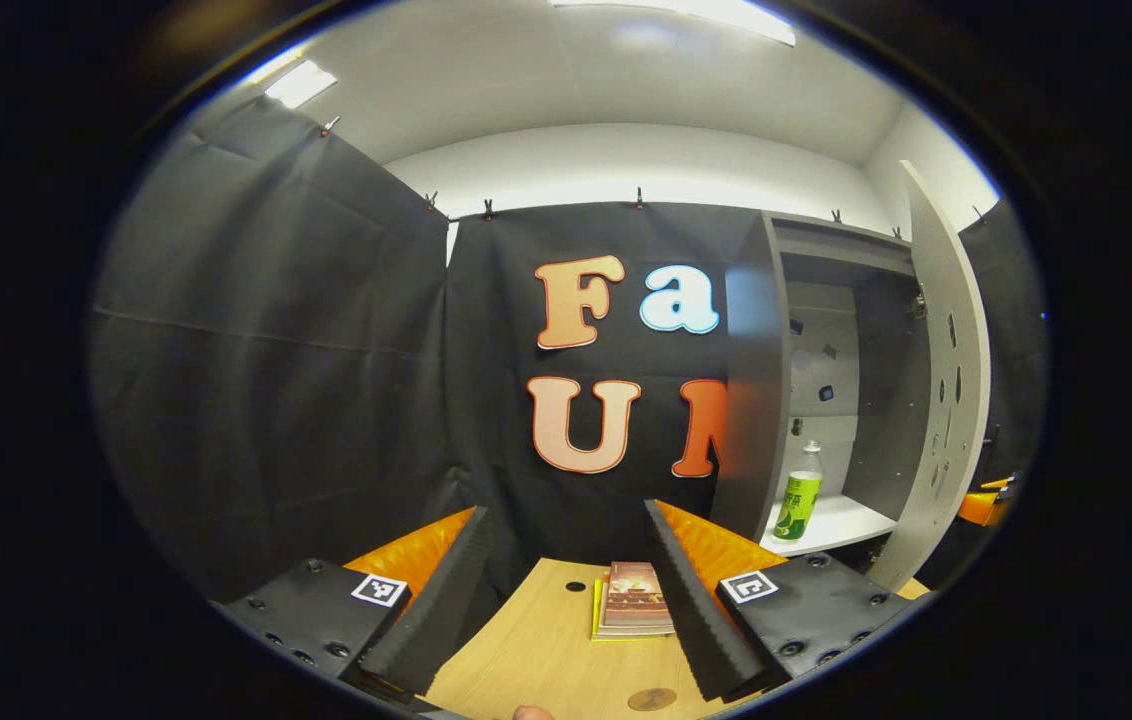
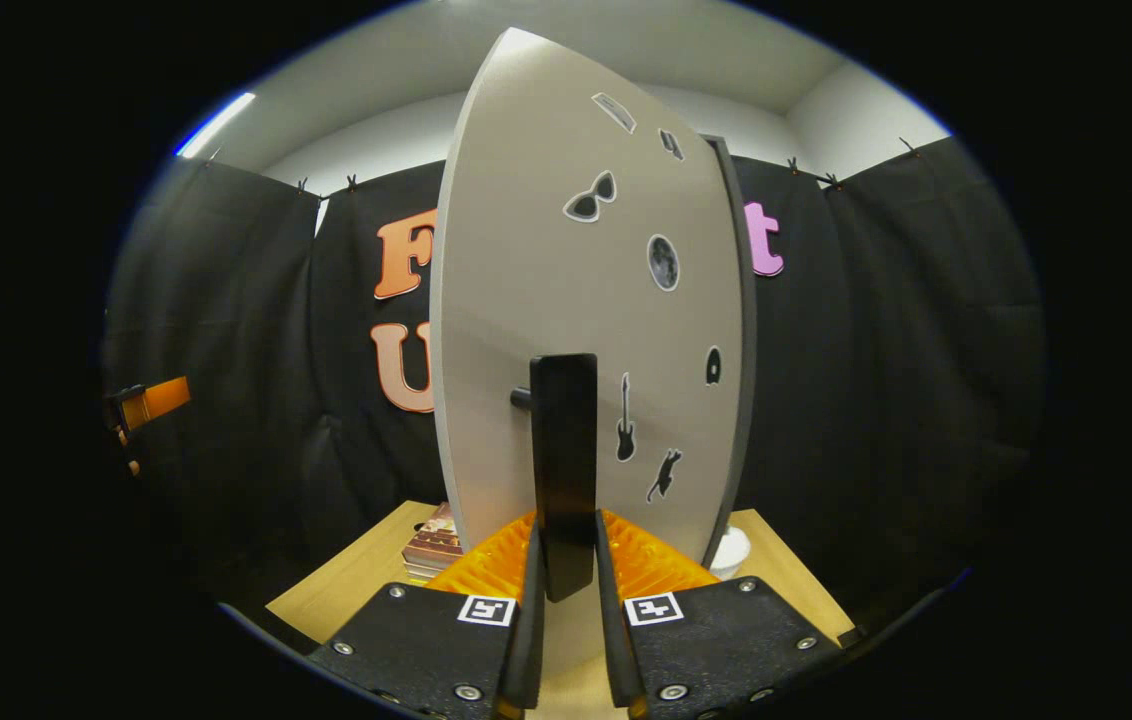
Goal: Open the cabinet door with the right hand, grasp the bottle in the cabinet with the left hand and place it on the coaster, then close the cabinet door with the right hand.
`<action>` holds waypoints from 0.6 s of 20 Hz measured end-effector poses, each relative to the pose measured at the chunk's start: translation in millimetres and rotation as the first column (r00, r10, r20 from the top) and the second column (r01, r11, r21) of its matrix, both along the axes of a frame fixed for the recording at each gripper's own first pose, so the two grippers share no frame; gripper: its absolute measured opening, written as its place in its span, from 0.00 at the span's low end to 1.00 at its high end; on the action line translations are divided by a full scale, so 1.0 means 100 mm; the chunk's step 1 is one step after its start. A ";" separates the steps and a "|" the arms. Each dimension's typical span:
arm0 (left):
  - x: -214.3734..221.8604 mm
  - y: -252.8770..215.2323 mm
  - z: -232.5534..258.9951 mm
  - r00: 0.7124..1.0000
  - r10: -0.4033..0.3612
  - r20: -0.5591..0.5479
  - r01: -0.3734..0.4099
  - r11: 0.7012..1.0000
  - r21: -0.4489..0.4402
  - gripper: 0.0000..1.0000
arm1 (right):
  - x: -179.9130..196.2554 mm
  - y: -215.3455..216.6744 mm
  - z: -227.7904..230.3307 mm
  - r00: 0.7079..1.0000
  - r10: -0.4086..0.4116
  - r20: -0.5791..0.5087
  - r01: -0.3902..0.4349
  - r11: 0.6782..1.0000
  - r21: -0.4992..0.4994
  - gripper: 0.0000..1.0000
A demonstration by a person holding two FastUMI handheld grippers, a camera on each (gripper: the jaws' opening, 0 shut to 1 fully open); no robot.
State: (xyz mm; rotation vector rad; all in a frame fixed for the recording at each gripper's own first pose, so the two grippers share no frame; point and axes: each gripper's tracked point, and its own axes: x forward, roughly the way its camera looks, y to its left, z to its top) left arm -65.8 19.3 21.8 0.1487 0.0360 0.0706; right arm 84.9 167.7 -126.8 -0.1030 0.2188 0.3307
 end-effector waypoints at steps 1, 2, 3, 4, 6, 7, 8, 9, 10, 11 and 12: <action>-0.03 -0.07 -0.01 1.000 -0.005 -0.004 0.005 1.000 -0.002 0.96 | -0.03 -0.05 0.02 1.000 -0.011 0.001 0.010 1.000 0.005 0.25; -0.04 -0.15 -0.03 1.000 -0.010 -0.008 0.010 1.000 -0.006 0.96 | -0.03 -0.09 0.02 1.000 -0.021 -0.003 0.021 1.000 0.003 0.20; -0.05 -0.23 -0.05 1.000 -0.015 -0.013 0.015 1.000 -0.011 0.96 | -0.04 -0.13 0.02 1.000 -0.029 -0.001 0.029 1.000 0.000 0.19; -0.07 -0.32 -0.08 1.000 -0.021 -0.019 0.021 1.000 -0.016 0.96 | -0.05 -0.18 0.03 0.999 -0.038 0.001 0.038 0.999 0.000 0.17; -0.10 -0.50 -0.12 0.999 -0.038 -0.027 0.037 0.999 -0.020 0.98 | -0.05 -0.27 0.05 0.999 -0.051 0.009 0.051 0.999 0.000 0.14; -0.12 -0.56 -0.15 0.999 -0.043 -0.031 0.042 0.999 -0.017 0.96 | -0.05 -0.32 0.05 0.998 -0.060 0.010 0.060 0.998 0.002 0.17; -0.12 -0.63 -0.17 0.998 -0.047 -0.036 0.046 0.999 -0.014 0.96 | -0.05 -0.36 0.04 0.998 -0.070 0.009 0.070 0.998 0.004 0.12; -0.14 -0.69 -0.21 0.998 -0.051 -0.041 0.050 0.999 -0.012 0.96 | -0.05 -0.40 0.05 0.997 -0.079 0.010 0.079 0.997 0.005 0.11; -0.14 -0.76 -0.24 0.997 -0.055 -0.046 0.054 0.998 -0.013 0.96 | -0.04 -0.45 0.06 0.996 -0.089 0.012 0.089 0.996 0.003 0.09; -0.14 -0.82 -0.27 0.997 -0.059 -0.050 0.058 0.998 -0.016 0.96 | -0.03 -0.49 0.07 0.995 -0.100 0.013 0.100 0.995 0.000 0.09; -0.14 -0.88 -0.30 0.996 -0.064 -0.055 0.063 0.998 -0.019 0.96 | -0.04 -0.55 0.07 0.994 -0.108 0.017 0.108 0.994 -0.006 0.08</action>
